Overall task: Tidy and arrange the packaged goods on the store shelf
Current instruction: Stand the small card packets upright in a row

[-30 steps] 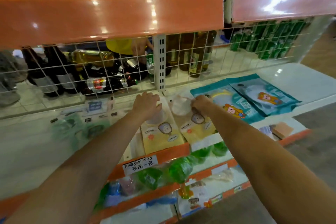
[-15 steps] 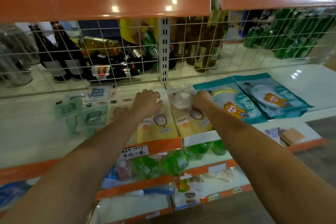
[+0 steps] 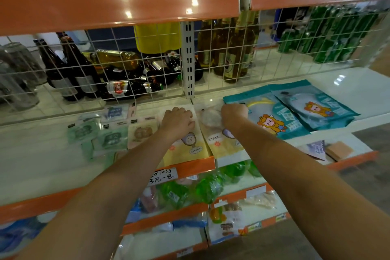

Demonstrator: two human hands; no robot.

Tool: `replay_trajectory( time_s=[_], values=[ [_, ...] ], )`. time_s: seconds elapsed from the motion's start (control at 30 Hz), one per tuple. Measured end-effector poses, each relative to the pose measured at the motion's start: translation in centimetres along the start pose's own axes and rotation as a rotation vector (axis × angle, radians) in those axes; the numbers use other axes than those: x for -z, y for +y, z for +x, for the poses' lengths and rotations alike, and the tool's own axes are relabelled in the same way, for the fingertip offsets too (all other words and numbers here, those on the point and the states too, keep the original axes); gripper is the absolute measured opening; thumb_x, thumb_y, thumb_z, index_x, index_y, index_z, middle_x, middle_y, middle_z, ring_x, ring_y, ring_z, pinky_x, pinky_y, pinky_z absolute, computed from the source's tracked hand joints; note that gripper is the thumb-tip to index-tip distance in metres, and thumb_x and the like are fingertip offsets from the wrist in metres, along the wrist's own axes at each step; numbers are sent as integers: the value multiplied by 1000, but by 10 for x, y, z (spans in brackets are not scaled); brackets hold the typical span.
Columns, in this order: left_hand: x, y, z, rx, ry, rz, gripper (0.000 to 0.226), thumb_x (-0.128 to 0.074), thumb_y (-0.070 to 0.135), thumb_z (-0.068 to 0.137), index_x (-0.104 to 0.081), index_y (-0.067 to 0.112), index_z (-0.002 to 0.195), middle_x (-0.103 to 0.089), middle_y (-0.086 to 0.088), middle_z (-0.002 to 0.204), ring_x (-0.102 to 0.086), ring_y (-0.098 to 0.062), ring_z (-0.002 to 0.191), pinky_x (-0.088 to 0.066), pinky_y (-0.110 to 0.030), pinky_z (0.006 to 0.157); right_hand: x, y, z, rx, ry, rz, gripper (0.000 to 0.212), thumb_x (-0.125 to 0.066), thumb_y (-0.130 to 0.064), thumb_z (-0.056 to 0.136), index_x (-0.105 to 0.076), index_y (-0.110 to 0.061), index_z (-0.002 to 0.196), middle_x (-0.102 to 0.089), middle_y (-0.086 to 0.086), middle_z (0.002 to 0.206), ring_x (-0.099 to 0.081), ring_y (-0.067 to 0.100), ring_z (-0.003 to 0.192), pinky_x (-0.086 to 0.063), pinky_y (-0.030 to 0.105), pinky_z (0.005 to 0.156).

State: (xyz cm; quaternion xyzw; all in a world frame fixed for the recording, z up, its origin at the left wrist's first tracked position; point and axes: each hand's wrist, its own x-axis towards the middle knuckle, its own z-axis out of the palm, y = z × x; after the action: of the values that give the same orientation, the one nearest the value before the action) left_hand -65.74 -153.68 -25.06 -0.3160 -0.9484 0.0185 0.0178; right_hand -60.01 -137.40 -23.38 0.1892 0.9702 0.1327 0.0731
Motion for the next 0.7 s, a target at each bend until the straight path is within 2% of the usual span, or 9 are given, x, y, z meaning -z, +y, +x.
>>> replay_trajectory(
  time_s=[0.17, 0.27, 0.33, 0.53, 0.7],
  values=[
    [1, -1, -6, 2, 16, 11, 40, -35, 36, 99, -53, 14, 128, -53, -7, 130, -46, -26, 118, -37, -39, 93, 3, -4, -1, 64, 32, -152, 27, -60, -11, 87, -64, -13, 113, -67, 1, 107, -67, 20, 96, -53, 26, 77],
    [5, -3, -8, 25, -11, 26, 42, -36, 38, 99, -50, 16, 131, -50, -8, 134, -43, -27, 122, -35, -40, 97, 2, -6, 1, 74, 64, -96, 30, -60, -14, 88, -60, -15, 119, -65, 1, 112, -63, 20, 101, -44, 26, 72],
    [7, -5, -11, 50, -26, 23, 43, -37, 39, 98, -48, 17, 134, -48, -7, 137, -41, -27, 125, -34, -41, 100, 3, -10, 3, 71, 88, -10, 31, -52, -14, 93, -57, -15, 124, -62, 4, 118, -61, 21, 107, -39, 27, 72],
    [15, -20, -28, 139, -31, 23, 46, -39, 41, 98, -45, 18, 137, -46, -9, 139, -39, -28, 128, -33, -43, 102, 2, -30, -2, 174, 169, 85, 37, -45, -21, 96, -45, -16, 133, -52, 7, 130, -49, 25, 121, -41, 34, 93],
    [18, -37, -45, 199, -45, 22, 48, -40, 42, 97, -43, 19, 139, -45, -10, 140, -39, -29, 130, -33, -44, 103, 8, -56, -7, 228, 163, 152, 36, -42, -25, 98, -43, -16, 133, -50, 7, 131, -47, 26, 121, -39, 38, 97]
  ],
)
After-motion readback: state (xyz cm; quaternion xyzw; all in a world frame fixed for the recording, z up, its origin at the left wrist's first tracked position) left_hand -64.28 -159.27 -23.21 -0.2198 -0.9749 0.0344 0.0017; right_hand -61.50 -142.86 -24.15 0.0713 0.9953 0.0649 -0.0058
